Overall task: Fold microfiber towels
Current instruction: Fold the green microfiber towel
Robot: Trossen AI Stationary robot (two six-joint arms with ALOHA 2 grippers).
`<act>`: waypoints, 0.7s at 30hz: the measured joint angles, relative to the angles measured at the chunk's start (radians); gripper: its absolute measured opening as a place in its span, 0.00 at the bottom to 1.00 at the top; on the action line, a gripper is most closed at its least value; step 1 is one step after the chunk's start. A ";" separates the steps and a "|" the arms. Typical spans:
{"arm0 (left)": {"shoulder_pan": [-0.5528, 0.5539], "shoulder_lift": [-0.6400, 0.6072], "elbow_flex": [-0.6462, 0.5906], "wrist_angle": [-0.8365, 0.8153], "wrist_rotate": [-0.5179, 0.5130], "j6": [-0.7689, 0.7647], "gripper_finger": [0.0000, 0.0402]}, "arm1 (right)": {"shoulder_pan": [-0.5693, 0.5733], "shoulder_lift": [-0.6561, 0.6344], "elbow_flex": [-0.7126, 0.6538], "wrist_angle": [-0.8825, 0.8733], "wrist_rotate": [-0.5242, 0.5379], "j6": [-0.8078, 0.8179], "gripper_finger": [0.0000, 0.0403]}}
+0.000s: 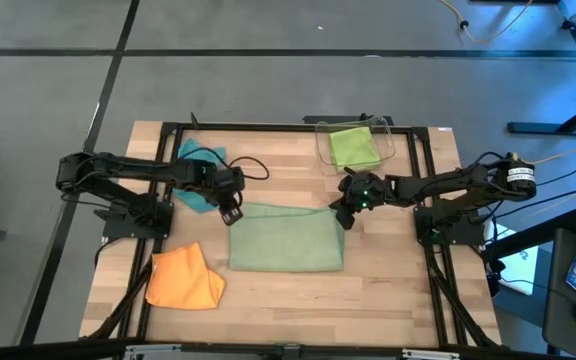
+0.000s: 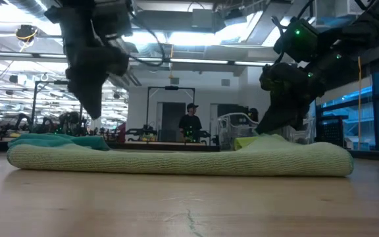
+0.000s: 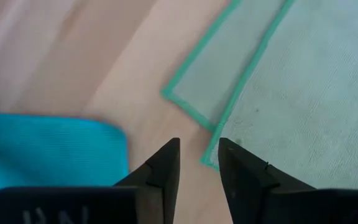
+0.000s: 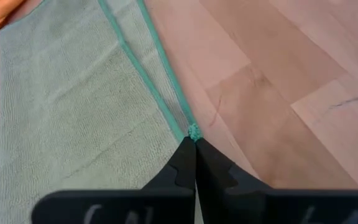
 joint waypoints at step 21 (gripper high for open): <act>0.169 -0.126 -0.293 0.273 0.471 -0.075 0.36 | 0.000 0.001 0.000 -0.007 -0.004 0.003 0.02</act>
